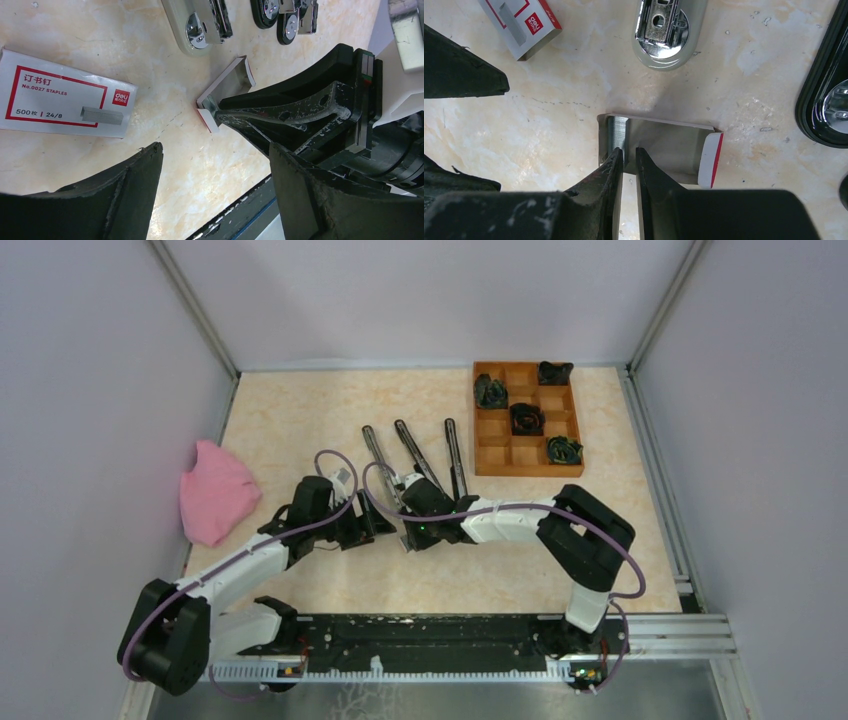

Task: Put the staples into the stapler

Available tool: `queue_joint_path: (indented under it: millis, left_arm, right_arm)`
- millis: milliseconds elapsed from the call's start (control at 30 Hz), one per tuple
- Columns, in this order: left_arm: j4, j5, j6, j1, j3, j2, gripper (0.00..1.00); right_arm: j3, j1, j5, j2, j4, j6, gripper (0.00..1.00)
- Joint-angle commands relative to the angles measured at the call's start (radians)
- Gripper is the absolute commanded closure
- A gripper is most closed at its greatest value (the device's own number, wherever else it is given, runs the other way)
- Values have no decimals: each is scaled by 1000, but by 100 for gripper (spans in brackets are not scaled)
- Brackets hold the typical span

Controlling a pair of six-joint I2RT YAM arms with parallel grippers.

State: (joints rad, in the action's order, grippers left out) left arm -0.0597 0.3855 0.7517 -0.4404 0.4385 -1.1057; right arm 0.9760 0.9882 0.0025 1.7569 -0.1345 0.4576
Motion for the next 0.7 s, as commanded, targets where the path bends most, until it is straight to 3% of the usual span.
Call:
queue_joint_path:
  millis: [0,267,667]
  left_arm:
    - [25,12,7,6,-7,0,17]
    - [19,9,7,5,-8,15,18]
    - [31,-26,9,11,-12,80,18]
  right_arm:
    - [23,13,5,16,3,5,86]
    - [35,13,30,-3,-25,-6,100]
    - [26,13,59,-69,-26,-17,100]
